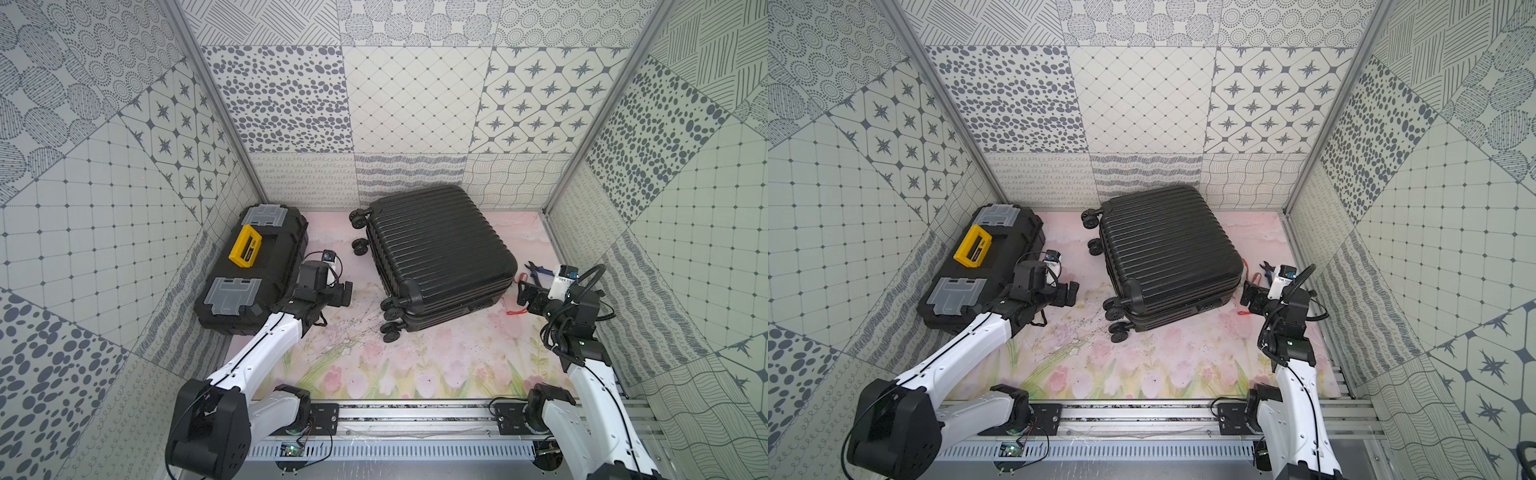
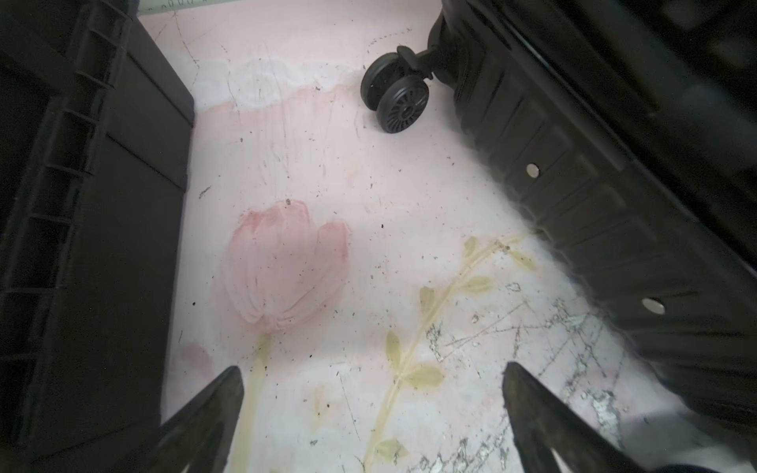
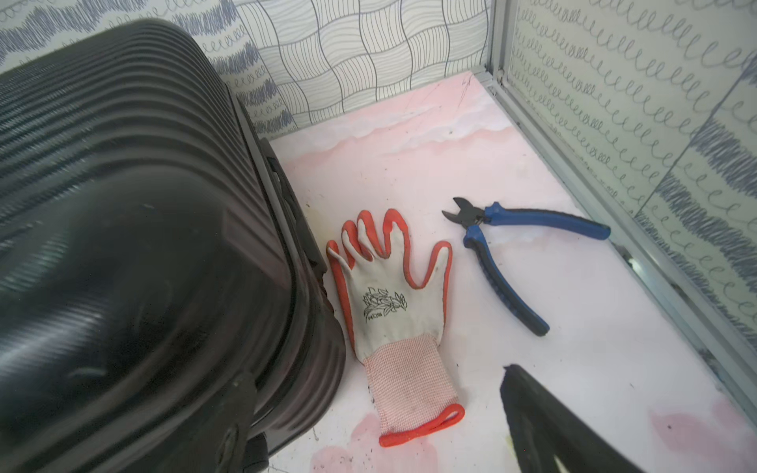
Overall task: Close the suitcase zippers
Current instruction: Reset both arms
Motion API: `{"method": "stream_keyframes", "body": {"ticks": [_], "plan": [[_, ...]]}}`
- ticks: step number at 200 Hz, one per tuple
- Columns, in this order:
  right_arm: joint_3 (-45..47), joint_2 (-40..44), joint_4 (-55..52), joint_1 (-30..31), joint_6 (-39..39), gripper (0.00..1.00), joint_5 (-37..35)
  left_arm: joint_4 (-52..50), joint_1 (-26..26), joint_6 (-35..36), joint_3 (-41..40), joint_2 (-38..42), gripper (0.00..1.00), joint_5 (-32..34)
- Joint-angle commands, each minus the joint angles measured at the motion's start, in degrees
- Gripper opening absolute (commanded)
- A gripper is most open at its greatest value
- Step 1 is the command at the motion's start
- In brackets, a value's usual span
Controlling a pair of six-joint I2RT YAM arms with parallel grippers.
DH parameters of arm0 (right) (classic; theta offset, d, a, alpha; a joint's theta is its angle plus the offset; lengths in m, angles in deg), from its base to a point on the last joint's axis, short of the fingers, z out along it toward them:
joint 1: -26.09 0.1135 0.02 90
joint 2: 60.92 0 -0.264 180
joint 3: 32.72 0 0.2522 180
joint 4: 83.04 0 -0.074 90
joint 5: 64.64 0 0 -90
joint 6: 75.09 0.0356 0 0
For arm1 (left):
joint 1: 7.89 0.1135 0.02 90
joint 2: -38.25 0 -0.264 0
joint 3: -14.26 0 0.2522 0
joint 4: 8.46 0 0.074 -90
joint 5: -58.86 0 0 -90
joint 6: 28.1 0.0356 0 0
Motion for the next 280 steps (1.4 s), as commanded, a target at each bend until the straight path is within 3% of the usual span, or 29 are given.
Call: {"method": "stream_keyframes", "body": {"ticks": [1, 52, 92, 110, 138, 150, 212, 261, 280], "plan": [[2.91, -0.89, 7.12, -0.18, 0.84, 0.97, -0.47, 13.49, 0.66, -4.72, -1.31, -3.56, 0.98, 1.42], [7.72, -8.56, 20.08, 0.69, 2.20, 0.98, 2.16, 23.30, 1.45, -8.17, -0.99, -12.00, 0.98, 7.13], [9.81, -15.37, 30.06, 2.94, 3.56, 0.97, -3.76, 25.26, 4.22, -7.20, 1.82, -16.02, 0.99, 4.94], [8.95, -18.66, 32.70, 3.85, 4.18, 0.98, -5.36, 23.17, 4.34, -4.86, 2.08, -15.46, 0.98, 8.21], [6.70, -23.66, 34.98, 5.73, 4.73, 0.98, -8.55, 26.39, 6.41, -2.41, -1.51, -12.79, 0.98, 7.68], [7.04, -25.05, 37.60, 6.46, 6.70, 0.98, -11.12, 24.86, 7.69, -5.50, -1.44, -13.13, 0.99, 11.24], [5.63, -31.89, 45.50, 8.82, 7.24, 0.97, -19.15, 37.75, 10.04, -3.54, -8.62, -16.82, 0.99, 1.98], [5.89, -34.38, 51.73, 9.00, 1.27, 0.98, -20.88, 34.74, 10.53, -1.71, -5.61, -19.58, 0.99, -2.93], [6.76, -37.03, 56.22, 8.99, 2.46, 0.98, -22.04, 33.85, 10.56, -1.19, -4.88, -19.98, 0.99, -4.09]]}}
